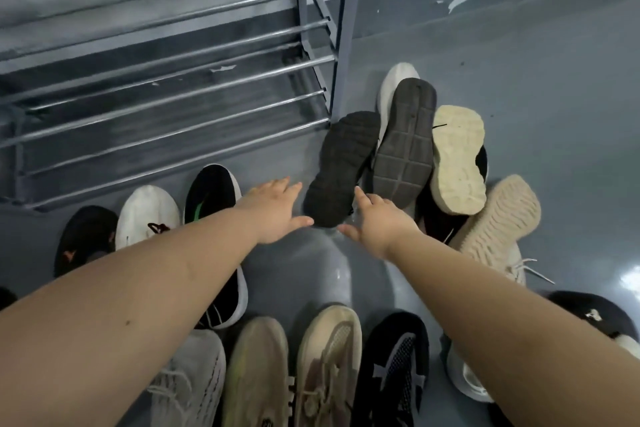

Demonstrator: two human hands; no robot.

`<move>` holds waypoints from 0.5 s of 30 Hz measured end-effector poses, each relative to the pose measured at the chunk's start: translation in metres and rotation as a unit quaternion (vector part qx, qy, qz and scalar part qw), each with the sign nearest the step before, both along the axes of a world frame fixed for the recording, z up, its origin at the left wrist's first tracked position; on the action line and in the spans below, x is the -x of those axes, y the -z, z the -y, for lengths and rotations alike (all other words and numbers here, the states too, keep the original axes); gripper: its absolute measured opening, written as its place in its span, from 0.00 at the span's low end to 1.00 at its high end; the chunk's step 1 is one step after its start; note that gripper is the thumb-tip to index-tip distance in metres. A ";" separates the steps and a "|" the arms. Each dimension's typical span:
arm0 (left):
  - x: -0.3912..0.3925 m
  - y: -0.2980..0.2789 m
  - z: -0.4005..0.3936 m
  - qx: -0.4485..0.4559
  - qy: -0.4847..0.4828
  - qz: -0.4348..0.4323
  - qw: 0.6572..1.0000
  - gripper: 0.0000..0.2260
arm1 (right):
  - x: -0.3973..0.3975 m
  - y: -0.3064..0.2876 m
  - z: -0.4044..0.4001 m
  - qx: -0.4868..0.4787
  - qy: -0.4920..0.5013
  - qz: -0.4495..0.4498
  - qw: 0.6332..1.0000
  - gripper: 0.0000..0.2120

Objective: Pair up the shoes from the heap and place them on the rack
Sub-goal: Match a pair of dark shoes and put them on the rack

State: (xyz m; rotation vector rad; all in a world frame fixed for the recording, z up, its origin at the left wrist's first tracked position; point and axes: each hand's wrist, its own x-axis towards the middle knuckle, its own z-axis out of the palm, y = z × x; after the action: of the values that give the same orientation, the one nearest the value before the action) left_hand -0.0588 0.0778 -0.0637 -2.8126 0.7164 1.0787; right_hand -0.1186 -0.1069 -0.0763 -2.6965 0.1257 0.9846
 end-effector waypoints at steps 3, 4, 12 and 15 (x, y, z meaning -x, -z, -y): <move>-0.009 0.024 0.006 0.013 -0.044 -0.037 0.998 0.37 | 0.000 0.025 -0.002 -0.038 0.040 -0.018 0.998 0.39; -0.012 0.031 0.008 0.020 -0.056 -0.045 0.997 0.37 | 0.000 0.032 -0.002 -0.052 0.052 -0.018 0.997 0.39; 0.000 0.049 0.013 0.244 -0.279 -0.091 0.924 0.26 | 0.007 0.048 -0.007 -0.178 0.174 0.062 0.966 0.33; 0.010 0.036 0.005 0.318 -0.351 -0.110 0.874 0.25 | 0.012 0.030 -0.014 -0.226 0.200 0.088 0.949 0.30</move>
State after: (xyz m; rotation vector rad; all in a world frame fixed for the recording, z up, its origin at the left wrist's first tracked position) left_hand -0.0691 0.0726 -0.0998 -3.7148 -0.0149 1.4884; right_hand -0.1310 -0.0933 -0.1068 -2.2013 0.3484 0.5626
